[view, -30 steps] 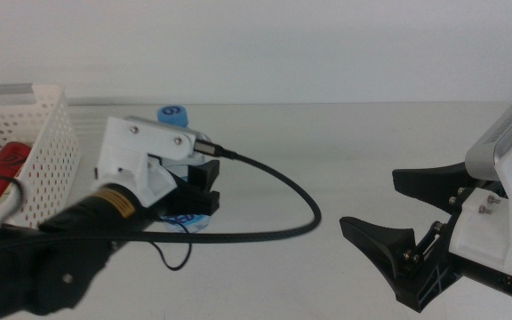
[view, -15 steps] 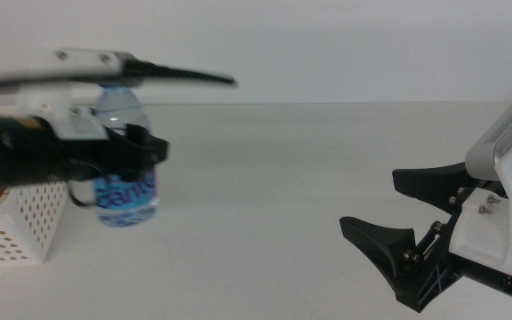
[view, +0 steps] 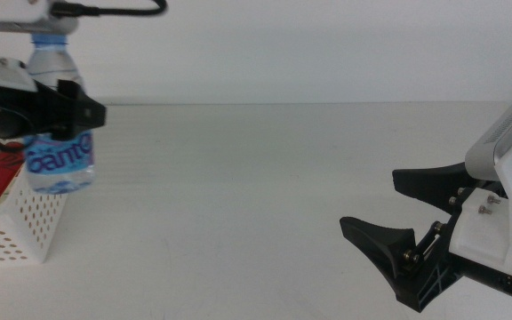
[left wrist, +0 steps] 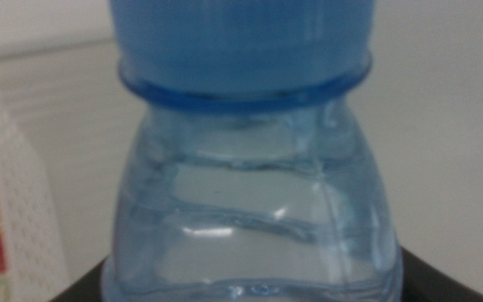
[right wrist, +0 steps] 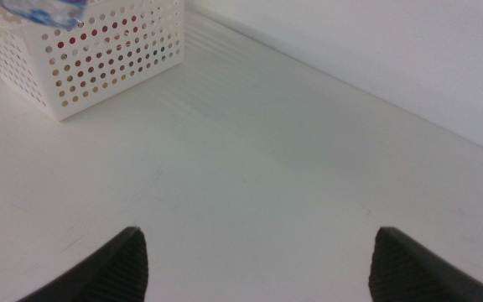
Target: Use arms to grab the bottles and put them into the dustbin to the left of the table.
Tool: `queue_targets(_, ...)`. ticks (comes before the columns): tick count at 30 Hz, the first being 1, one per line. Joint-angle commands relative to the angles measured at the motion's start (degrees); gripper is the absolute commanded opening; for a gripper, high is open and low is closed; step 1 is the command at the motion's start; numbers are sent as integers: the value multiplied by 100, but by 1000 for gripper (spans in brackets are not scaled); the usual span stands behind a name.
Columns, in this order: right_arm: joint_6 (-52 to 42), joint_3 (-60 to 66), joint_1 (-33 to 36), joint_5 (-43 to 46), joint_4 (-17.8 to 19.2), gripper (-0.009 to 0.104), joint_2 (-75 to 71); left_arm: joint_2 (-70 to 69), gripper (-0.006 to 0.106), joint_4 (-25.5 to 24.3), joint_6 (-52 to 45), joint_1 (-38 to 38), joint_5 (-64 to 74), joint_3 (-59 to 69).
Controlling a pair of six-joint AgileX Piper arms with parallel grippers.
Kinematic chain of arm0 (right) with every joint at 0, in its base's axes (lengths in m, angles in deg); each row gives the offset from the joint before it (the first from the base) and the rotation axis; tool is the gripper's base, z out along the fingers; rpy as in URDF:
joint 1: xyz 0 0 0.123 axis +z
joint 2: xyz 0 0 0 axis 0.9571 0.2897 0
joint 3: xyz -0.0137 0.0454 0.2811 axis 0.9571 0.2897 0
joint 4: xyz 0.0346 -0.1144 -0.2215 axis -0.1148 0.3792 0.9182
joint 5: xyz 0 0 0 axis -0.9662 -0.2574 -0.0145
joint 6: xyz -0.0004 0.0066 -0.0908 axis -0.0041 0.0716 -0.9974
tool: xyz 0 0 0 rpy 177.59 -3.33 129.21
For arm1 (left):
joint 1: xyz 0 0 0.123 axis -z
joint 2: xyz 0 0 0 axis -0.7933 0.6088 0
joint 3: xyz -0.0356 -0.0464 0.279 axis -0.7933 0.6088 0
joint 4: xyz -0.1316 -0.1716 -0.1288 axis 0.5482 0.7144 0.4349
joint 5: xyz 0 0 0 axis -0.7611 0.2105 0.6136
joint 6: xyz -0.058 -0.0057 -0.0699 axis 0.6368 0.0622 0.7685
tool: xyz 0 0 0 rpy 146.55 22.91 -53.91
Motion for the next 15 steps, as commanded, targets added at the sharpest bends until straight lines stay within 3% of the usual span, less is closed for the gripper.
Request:
queue_targets(1,-60,-155,-4,365,36,79,-72,-112,-5,-149,417,-283,-73,-554)
queue_targets(8,-60,-155,-4,360,36,79,-72,627,-5,-1694,1748,-1057,1423,-1801)
queue_targets(15,-60,-155,-4,360,36,79,-72,1573,-5,-1760,1747,-1610,2326,-2928)
